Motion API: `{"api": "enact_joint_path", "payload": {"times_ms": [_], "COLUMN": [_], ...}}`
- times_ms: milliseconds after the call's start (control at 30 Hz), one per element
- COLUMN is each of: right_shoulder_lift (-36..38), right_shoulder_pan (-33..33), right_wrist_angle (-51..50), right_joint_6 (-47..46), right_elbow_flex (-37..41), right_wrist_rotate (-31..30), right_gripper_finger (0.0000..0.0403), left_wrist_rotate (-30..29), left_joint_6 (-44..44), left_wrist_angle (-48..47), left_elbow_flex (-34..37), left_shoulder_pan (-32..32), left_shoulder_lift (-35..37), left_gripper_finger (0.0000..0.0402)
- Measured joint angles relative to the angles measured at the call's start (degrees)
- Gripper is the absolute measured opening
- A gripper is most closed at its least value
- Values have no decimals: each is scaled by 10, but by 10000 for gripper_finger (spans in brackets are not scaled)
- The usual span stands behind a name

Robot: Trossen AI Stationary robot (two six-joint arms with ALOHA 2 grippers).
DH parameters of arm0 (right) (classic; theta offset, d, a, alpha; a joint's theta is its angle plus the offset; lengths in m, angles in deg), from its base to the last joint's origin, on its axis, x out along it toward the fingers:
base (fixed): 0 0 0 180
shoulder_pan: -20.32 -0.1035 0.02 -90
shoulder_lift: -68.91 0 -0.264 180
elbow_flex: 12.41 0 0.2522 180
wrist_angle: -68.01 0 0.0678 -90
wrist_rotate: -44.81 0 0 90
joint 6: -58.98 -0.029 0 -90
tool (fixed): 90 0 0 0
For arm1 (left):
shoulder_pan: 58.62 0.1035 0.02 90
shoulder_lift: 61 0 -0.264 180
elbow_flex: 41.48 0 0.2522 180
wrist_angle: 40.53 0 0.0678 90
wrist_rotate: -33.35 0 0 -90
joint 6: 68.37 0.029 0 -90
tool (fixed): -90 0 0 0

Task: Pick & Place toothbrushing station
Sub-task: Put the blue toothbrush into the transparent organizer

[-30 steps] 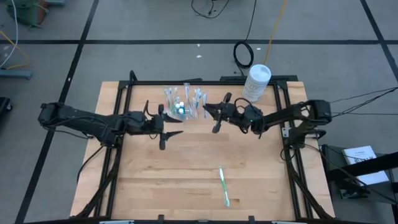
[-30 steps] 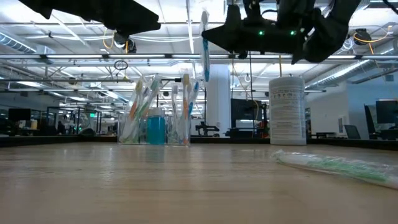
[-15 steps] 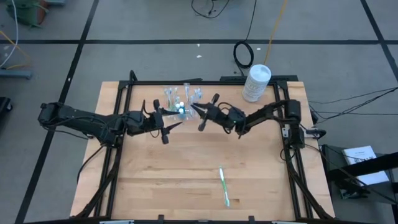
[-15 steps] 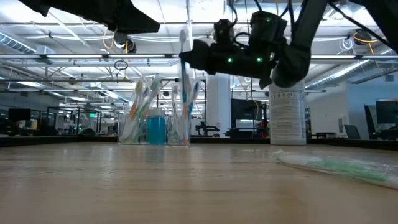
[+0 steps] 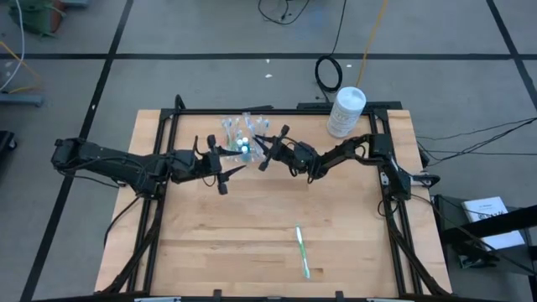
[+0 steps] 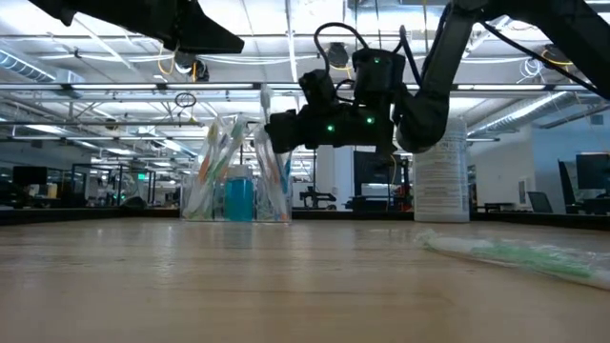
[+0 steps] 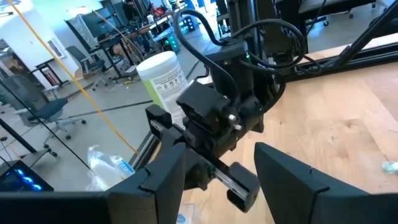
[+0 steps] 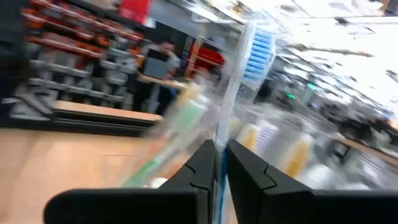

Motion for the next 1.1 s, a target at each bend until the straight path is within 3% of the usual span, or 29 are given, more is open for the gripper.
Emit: {"api": "enact_joint_path", "payload": {"times_ms": [167, 367, 567, 833, 1100], "right_shoulder_lift": [0, 0, 1, 1, 1], "right_shoulder_pan": [-12, -23, -31, -31, -32], "right_wrist_angle": [-11, -16, -35, -93, -123], "right_joint_6": [-29, -82, -98, -179, -181], "right_elbow_flex": [0, 0, 0, 0, 0], "right_wrist_rotate": [-87, -104, -175, -188, -188], "right_gripper_finger": [20, 22, 22, 26, 39], "left_wrist_rotate": [0, 0, 0, 0, 0], "left_joint_6": [-5, -19, -36, -46, -47], "left_wrist_angle": [-4, -14, -18, -18, -27], "left_elbow_flex": [0, 0, 0, 0, 0], "left_shoulder_pan": [0, 0, 0, 0, 0], "left_shoulder_lift": [0, 0, 0, 0, 0], "left_gripper_finger": [198, 198, 198, 198, 198]}}
